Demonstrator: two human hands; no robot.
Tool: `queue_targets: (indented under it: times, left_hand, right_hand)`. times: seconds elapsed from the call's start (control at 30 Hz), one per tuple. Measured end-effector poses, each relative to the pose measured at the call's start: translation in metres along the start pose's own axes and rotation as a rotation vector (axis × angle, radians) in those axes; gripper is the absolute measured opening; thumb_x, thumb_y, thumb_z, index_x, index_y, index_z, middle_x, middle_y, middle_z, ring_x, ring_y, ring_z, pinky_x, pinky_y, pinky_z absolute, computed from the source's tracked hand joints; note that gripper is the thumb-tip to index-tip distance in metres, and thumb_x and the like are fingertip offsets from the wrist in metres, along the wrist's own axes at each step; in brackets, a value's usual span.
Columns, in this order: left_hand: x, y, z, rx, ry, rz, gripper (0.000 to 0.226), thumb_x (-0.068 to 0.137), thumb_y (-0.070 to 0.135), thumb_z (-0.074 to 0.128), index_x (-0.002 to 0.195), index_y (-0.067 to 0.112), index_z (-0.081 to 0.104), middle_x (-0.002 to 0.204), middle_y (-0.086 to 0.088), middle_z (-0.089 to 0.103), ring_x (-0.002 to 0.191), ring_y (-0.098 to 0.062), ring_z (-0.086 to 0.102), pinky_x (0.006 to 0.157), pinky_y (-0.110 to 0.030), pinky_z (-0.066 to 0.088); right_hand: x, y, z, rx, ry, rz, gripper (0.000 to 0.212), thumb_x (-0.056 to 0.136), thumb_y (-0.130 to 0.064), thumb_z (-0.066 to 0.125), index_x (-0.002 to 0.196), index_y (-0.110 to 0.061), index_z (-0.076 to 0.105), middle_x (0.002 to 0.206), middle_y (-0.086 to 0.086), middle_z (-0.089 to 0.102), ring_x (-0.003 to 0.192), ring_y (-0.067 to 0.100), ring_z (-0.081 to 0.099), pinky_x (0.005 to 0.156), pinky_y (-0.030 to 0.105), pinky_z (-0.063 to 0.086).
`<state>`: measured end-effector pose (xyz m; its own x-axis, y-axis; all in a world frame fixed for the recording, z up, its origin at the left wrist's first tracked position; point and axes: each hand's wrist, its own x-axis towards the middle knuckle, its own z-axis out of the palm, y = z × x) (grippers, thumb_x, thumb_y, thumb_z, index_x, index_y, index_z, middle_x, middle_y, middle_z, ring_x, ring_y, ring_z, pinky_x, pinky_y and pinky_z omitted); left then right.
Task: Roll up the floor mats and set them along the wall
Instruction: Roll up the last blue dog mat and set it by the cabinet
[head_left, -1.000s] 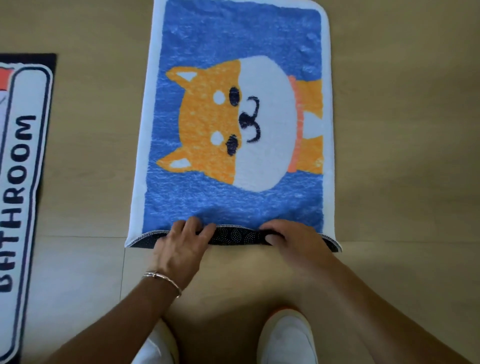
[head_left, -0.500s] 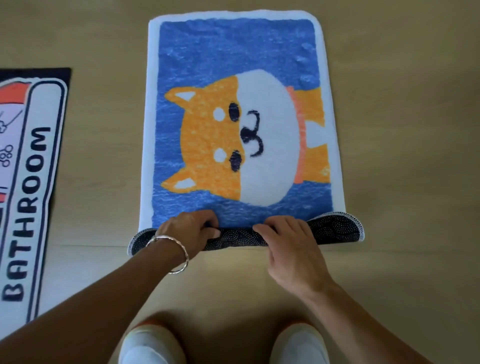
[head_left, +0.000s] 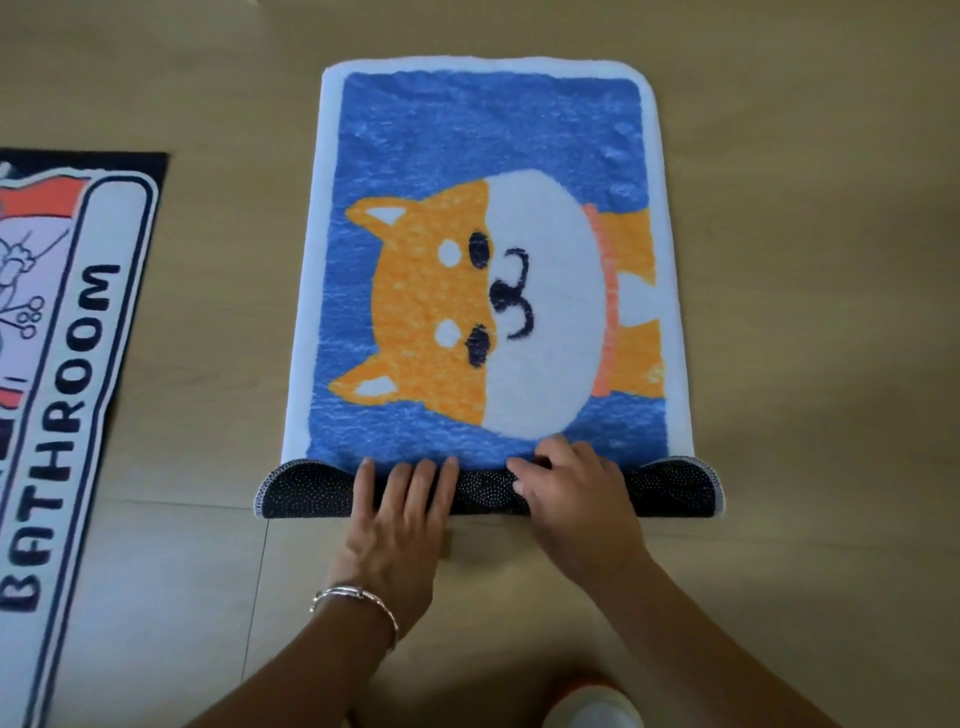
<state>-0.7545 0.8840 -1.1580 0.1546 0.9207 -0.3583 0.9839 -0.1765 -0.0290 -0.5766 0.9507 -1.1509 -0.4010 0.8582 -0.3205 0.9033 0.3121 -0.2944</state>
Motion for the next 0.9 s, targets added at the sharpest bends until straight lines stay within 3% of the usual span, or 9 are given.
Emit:
queue_targets:
  times: [0.07, 0.13, 0.23, 0.37, 0.53, 0.63, 0.77, 0.83, 0.9]
  left_hand:
    - [0.010, -0.001, -0.009, 0.005, -0.103, 0.018, 0.079, 0.063, 0.023, 0.049, 0.138, 0.004, 0.030, 0.112, -0.018, 0.057, 0.097, -0.035, 0.048, 0.091, -0.055, 0.034]
    - [0.022, -0.003, -0.023, -0.025, -0.183, 0.024, 0.091, 0.068, 0.022, 0.058, 0.145, 0.008, 0.014, 0.120, -0.015, 0.049, 0.103, -0.033, 0.046, 0.090, -0.050, 0.036]
    - [0.036, -0.005, -0.031, 0.038, -0.208, 0.079, 0.078, 0.088, 0.017, 0.041, 0.149, 0.016, -0.007, 0.127, -0.010, 0.033, 0.115, -0.029, 0.037, 0.094, -0.041, 0.030]
    - [0.050, -0.011, -0.036, -0.081, -0.227, 0.012, 0.071, 0.083, 0.014, 0.044, 0.146, 0.024, 0.010, 0.124, -0.002, 0.042, 0.114, -0.024, 0.043, 0.094, -0.036, 0.031]
    - [0.028, -0.011, -0.034, -0.018, -0.215, 0.076, 0.091, 0.061, 0.023, 0.070, 0.140, 0.023, 0.024, 0.106, -0.007, 0.051, 0.091, -0.028, 0.051, 0.076, -0.042, 0.045]
    - [0.013, -0.002, -0.029, 0.021, -0.274, -0.013, 0.077, 0.086, 0.017, 0.050, 0.146, 0.025, 0.002, 0.119, -0.011, 0.036, 0.104, -0.027, 0.042, 0.082, -0.040, 0.035]
    - [0.021, 0.003, -0.025, 0.099, -0.228, -0.035, 0.067, 0.091, 0.015, 0.038, 0.144, 0.025, 0.000, 0.120, -0.011, 0.034, 0.101, -0.026, 0.044, 0.071, -0.036, 0.029]
    - [0.020, -0.003, -0.023, 0.064, -0.209, -0.021, 0.068, 0.086, 0.018, 0.047, 0.142, 0.024, 0.010, 0.116, -0.012, 0.040, 0.094, -0.028, 0.049, 0.068, -0.036, 0.033]
    - [0.014, -0.009, -0.013, 0.011, -0.145, 0.012, 0.072, 0.063, 0.018, 0.067, 0.130, 0.020, 0.042, 0.096, -0.013, 0.052, 0.072, -0.029, 0.055, 0.057, -0.037, 0.042]
  right_hand:
    - [-0.005, -0.002, 0.007, -0.082, 0.016, 0.020, 0.032, 0.072, -0.021, 0.074, 0.103, -0.018, 0.070, 0.093, 0.006, 0.064, 0.087, 0.032, 0.062, 0.085, 0.053, 0.047]
    - [-0.014, -0.001, 0.010, -0.106, 0.020, 0.023, 0.041, 0.080, -0.037, 0.057, 0.117, -0.019, 0.063, 0.103, 0.005, 0.062, 0.097, 0.029, 0.060, 0.098, 0.055, 0.037]
    - [-0.027, 0.010, 0.013, -0.119, 0.042, -0.062, 0.055, 0.083, -0.049, 0.050, 0.128, -0.018, 0.052, 0.104, 0.006, 0.061, 0.096, 0.027, 0.060, 0.093, 0.046, 0.045]
    - [-0.016, 0.020, 0.011, -0.104, 0.045, -0.117, 0.046, 0.086, -0.049, 0.044, 0.122, -0.020, 0.049, 0.092, 0.001, 0.060, 0.079, 0.023, 0.060, 0.070, 0.039, 0.050]
    - [0.005, 0.021, -0.002, -0.087, -0.171, -0.192, 0.041, 0.097, -0.045, 0.040, 0.133, -0.026, 0.043, 0.114, -0.002, 0.055, 0.103, 0.024, 0.056, 0.082, 0.038, 0.037]
    - [0.002, 0.013, -0.002, -0.128, -0.151, -0.234, 0.034, 0.092, -0.046, 0.041, 0.117, -0.025, 0.050, 0.099, -0.004, 0.057, 0.087, 0.024, 0.062, 0.065, 0.035, 0.033]
    - [-0.010, 0.012, 0.005, -0.124, -0.162, -0.168, 0.047, 0.086, -0.048, 0.058, 0.125, -0.025, 0.044, 0.104, -0.003, 0.054, 0.093, 0.023, 0.057, 0.077, 0.038, 0.041]
    - [-0.023, 0.017, 0.013, -0.186, -0.064, -0.131, 0.059, 0.076, -0.049, 0.069, 0.124, -0.022, 0.049, 0.097, 0.000, 0.057, 0.084, 0.025, 0.057, 0.073, 0.040, 0.046]
    - [-0.037, 0.019, 0.023, -0.191, 0.037, -0.117, 0.050, 0.082, -0.047, 0.059, 0.122, -0.018, 0.054, 0.091, 0.002, 0.058, 0.077, 0.025, 0.056, 0.069, 0.039, 0.048]
